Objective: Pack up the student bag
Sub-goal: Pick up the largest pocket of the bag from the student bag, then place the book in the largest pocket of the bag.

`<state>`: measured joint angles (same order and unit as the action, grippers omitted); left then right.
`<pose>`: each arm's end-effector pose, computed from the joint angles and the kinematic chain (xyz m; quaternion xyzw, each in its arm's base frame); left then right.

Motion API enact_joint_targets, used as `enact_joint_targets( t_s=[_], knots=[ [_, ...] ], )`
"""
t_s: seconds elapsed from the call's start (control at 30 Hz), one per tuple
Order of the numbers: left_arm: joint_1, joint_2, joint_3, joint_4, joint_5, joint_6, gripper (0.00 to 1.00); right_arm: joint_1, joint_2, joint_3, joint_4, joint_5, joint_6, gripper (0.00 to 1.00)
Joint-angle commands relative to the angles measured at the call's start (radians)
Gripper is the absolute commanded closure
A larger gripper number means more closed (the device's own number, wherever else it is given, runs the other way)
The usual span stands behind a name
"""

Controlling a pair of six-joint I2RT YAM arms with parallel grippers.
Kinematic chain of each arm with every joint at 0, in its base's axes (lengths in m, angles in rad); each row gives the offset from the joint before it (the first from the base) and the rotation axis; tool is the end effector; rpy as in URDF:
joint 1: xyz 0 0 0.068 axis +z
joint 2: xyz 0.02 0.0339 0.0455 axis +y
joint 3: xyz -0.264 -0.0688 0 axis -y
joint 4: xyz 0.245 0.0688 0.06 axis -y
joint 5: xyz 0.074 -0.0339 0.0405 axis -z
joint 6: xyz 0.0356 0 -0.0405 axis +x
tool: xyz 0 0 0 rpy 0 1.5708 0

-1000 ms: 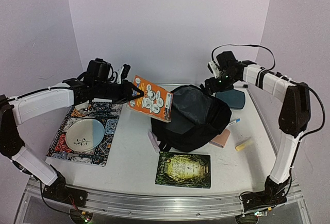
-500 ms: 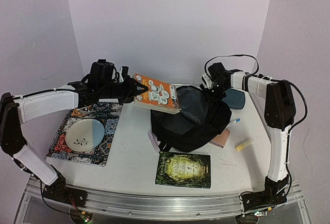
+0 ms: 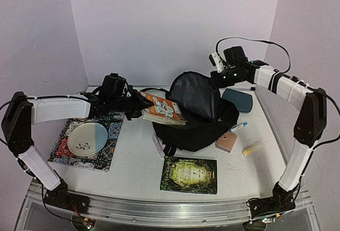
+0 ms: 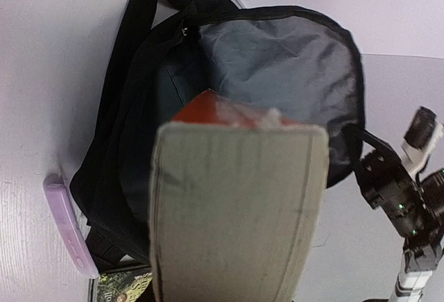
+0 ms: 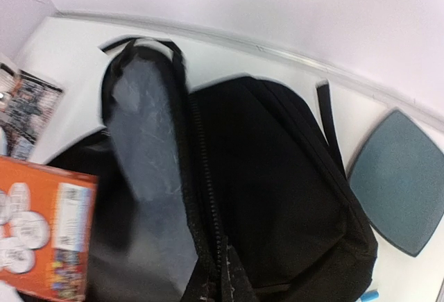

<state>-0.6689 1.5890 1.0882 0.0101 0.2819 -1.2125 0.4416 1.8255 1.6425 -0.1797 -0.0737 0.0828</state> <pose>0.2794 -0.2335 0.2615 -0.1584 0.8374 -0.4823 0.2026 0.3973 0.1907 0.3445 -0.1674 0.8056 0.1764 0.5403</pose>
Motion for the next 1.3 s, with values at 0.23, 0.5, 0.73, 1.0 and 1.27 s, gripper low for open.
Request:
enact_joint_targets(
  t_s=[0.23,0.5,0.73,1.0,1.27],
  knots=[
    [-0.019,0.052,0.029,0.156,-0.029,-0.159,1.00,0.156,-0.166,-0.079,0.225,0.057,0.049,1.00],
    [-0.025,0.088,-0.010,0.313,-0.055,-0.258,1.00,0.217,-0.146,-0.116,0.311,0.065,0.101,1.00],
    [-0.034,0.188,0.021,0.424,-0.061,-0.268,1.00,0.239,-0.136,-0.115,0.338,0.039,0.138,1.00],
    [-0.045,0.264,0.043,0.575,-0.100,-0.285,1.00,0.248,-0.128,-0.135,0.354,0.015,0.161,1.00],
    [-0.071,0.335,0.062,0.703,-0.161,-0.326,1.00,0.251,-0.126,-0.170,0.377,-0.008,0.190,1.00]
  ],
)
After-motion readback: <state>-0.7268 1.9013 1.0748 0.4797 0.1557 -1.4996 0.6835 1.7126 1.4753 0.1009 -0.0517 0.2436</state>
